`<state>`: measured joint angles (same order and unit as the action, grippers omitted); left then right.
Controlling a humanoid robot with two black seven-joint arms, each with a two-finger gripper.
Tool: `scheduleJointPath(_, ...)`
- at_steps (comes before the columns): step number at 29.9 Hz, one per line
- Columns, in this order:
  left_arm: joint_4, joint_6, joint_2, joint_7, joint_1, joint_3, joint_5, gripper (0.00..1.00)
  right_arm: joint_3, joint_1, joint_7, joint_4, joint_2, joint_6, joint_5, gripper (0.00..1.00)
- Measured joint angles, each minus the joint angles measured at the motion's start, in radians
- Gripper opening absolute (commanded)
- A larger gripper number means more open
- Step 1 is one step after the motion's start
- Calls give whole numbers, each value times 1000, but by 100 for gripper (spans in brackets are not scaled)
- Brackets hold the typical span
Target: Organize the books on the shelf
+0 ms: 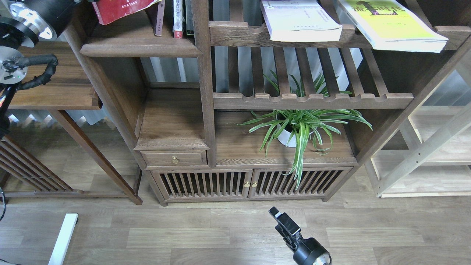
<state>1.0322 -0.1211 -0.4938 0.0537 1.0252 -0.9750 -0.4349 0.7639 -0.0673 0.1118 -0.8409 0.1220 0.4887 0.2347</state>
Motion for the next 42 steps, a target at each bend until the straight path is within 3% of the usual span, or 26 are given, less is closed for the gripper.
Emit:
scheduleJointPath(21, -102, -9, 20, -89, -23, 76, 1, 0, 0, -26, 2, 3, 7, 0, 6, 100)
scheduleJointPath(31, -108, -2, 53, -72, 34, 159, 1, 0, 0, -28, 1, 8, 7, 0, 6, 100)
scheduleJointPath(42, -169, -1, 57, -81, 79, 198, 1, 2, 3, -28, 2, 9, 10, 0, 9, 100)
